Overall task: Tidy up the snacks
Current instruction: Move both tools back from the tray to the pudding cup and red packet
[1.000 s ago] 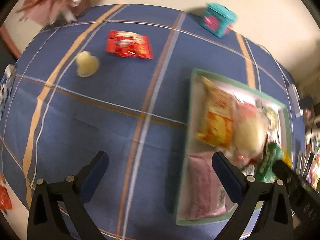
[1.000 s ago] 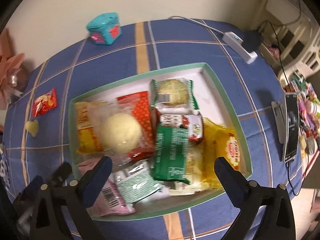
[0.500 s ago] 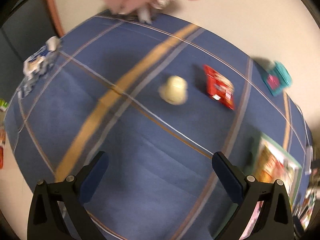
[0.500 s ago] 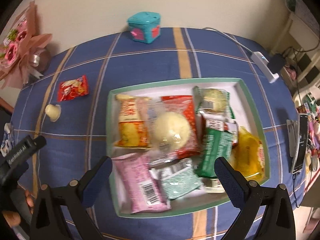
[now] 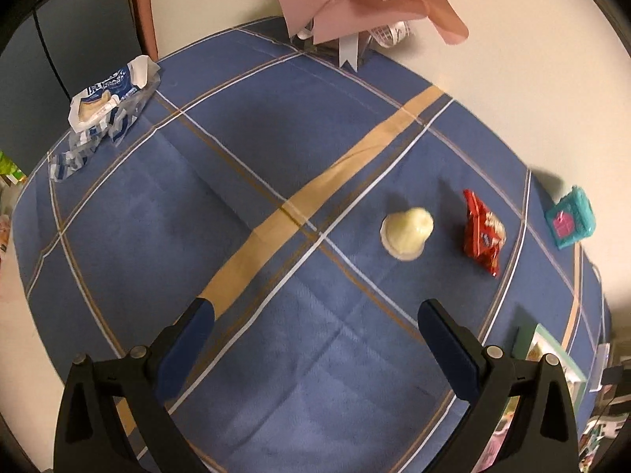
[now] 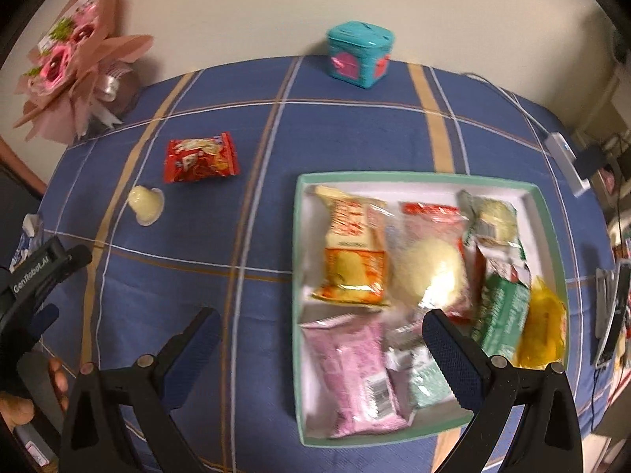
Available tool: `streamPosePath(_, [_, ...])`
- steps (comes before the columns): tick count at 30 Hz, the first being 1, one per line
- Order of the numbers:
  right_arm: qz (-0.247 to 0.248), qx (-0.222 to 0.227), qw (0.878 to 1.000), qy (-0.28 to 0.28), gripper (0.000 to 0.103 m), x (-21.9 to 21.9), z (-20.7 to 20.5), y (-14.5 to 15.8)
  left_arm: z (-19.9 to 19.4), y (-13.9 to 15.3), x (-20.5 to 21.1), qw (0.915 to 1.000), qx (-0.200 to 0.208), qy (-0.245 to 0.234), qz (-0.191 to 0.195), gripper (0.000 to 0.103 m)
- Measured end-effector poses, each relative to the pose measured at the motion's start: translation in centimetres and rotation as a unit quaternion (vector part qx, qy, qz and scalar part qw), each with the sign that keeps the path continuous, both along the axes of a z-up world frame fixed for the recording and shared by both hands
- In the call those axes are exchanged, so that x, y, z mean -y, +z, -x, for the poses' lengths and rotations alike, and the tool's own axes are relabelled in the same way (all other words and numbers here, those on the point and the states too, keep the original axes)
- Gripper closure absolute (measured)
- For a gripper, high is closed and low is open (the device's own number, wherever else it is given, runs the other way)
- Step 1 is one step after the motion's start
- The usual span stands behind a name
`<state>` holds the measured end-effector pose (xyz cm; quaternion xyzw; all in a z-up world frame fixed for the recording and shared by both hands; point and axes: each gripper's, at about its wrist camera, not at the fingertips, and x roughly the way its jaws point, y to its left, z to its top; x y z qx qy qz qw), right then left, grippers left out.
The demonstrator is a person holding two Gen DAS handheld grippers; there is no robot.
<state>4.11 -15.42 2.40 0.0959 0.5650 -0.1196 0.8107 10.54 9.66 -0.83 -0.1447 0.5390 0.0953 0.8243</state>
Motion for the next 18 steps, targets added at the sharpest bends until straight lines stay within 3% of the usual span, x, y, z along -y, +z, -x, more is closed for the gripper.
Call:
streamPosePath(7, [-0.002, 0.018, 0.999, 0.030, 0.000, -1.7, -2.2, -0.6, -1.6, -0.5, 0.6, 0.9997, 0.010, -0.021, 0.010, 0.000])
streamPosePath(14, [-0.016, 0.050, 0.997, 0.049, 0.000, -2.7, -4.7, -1.0, -3.5, -1.1, 1.1, 0.9976, 0.017, -0.044, 0.051, 0.000])
streamPosePath(18, [-0.009, 0.068, 0.996, 0.059, 0.000, -3.1, -6.4, -1.1, -4.9, -1.9, 1.4, 0.9983, 0.007, -0.046, 0.036, 0.000])
